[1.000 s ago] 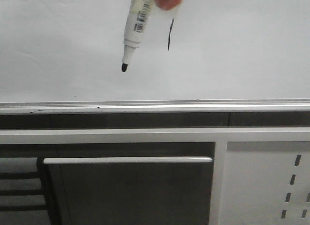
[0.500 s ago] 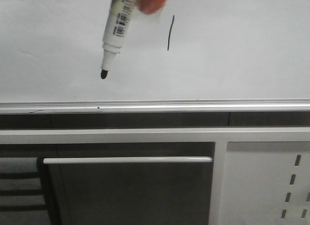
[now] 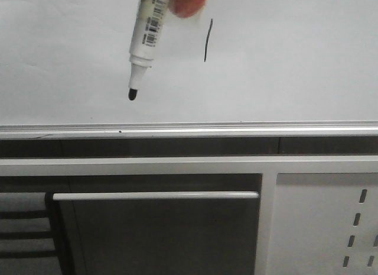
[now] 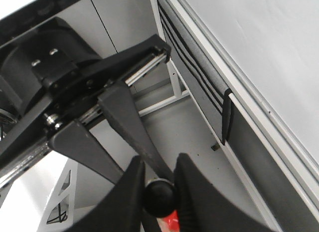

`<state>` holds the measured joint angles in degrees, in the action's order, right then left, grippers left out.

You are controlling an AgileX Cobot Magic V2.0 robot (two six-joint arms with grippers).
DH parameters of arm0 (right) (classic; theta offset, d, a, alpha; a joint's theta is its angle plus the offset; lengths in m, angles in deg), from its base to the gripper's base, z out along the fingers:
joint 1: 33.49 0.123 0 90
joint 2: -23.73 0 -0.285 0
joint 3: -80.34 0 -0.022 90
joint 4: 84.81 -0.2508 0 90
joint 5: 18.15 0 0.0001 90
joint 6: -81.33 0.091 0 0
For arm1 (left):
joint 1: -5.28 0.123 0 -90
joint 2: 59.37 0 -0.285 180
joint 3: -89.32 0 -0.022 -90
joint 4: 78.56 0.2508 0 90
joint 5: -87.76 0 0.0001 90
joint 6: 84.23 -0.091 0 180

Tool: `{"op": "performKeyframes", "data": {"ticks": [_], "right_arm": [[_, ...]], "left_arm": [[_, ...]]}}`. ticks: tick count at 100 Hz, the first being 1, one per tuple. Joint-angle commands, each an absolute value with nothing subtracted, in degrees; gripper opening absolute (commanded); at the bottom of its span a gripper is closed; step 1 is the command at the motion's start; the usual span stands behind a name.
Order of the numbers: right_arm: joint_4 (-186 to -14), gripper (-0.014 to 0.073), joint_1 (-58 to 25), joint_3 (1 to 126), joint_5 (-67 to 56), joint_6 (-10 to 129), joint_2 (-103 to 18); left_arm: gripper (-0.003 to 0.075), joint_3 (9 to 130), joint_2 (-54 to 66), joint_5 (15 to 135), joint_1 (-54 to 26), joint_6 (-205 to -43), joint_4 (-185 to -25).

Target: Write number 1 on whiteboard

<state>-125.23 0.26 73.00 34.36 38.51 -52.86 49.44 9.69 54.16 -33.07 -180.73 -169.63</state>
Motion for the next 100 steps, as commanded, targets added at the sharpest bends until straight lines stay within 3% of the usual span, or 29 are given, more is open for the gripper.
{"op": "performKeyframes", "data": {"ticks": [1,10,17,53,73,100], "right_arm": [[-128.45,0.0213,0.02,75.07,33.02,38.07,-51.63],[-128.34,0.0379,-0.26,75.07,31.73,38.71,-51.63],[-128.2,0.043,-1.53,75.07,31.33,38.71,-51.1],[-128.22,0.0426,-16.58,74.97,32.16,42.5,-43.94],[-127.48,0.0426,-17.27,74.97,32.65,42.5,-41.65],[-127.48,0.0426,-17.27,74.97,33.49,42.53,-41.65]], "left_arm": [[-0.002,51.46,8.96,56.15,-33.31,-179.78,-173.13],[-0.002,51.46,8.58,58.34,-33.31,-179.78,-173.13],[-0.002,51.46,7.85,60.22,-33.31,-179.78,-173.27],[-0.002,52.09,3.72,73.86,-33.41,-186.99,-184.96],[-0.002,55.93,7.87,81.72,-32.8,-187.37,-184.96],[-0.002,62.55,15.34,81.87,-28.96,-187.37,-184.96]]}}
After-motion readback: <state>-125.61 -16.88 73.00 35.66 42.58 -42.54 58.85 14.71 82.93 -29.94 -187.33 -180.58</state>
